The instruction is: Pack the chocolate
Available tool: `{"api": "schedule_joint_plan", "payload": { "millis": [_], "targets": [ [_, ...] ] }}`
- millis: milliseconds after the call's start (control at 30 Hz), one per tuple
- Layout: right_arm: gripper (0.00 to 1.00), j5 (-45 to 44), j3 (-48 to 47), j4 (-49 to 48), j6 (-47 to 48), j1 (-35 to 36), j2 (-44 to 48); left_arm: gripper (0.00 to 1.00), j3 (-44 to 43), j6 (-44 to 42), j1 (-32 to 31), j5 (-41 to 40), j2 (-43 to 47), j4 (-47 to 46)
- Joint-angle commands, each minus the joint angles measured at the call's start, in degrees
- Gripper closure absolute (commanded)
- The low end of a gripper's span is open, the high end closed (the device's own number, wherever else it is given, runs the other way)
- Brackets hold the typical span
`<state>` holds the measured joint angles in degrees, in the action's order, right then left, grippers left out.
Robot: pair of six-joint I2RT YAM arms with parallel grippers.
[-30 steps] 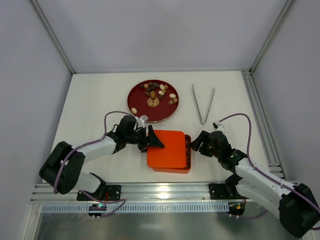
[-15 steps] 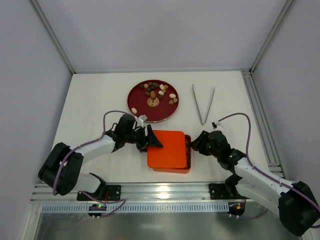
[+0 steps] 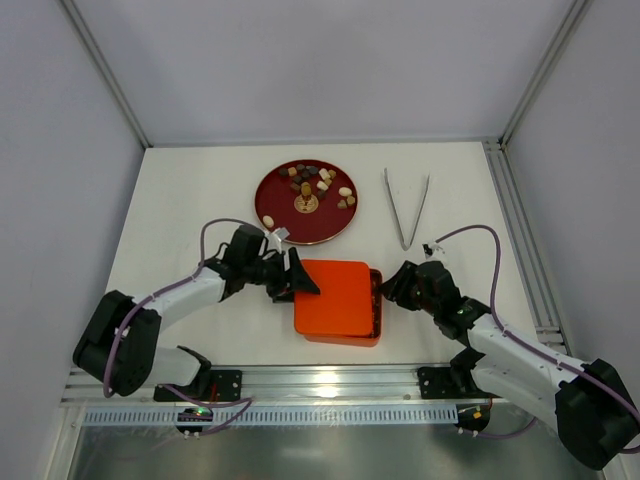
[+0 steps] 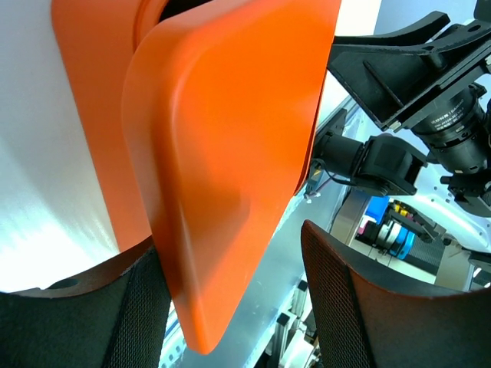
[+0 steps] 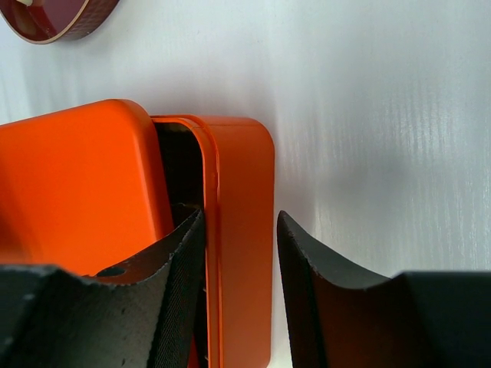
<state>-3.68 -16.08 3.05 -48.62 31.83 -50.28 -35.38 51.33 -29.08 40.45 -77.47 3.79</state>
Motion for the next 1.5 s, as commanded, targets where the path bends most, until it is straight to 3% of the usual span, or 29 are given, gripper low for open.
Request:
{"api": "schedule_joint_plan", "payload": {
  "millis": [0,733,1467],
  "targets": [
    [0.56,-2.1,0.9,-0.7,0.3,0.2,-0.6,0.36,-0.9,-3.4,1.3,-0.5,1.3,5.5],
    [0.59,-2.2,0.2,-1.7,0.3,0.9,-0.2,0.39,-5.6,-8.3,2.5,-1.1,-2.6,10.3],
    [0.54,-8.4,-5.0,6.5,-0.2,0.8,6.2,0.42,-12.5,-16.0,2.5,-3.1,-6.6,19.0]
  ]
}}
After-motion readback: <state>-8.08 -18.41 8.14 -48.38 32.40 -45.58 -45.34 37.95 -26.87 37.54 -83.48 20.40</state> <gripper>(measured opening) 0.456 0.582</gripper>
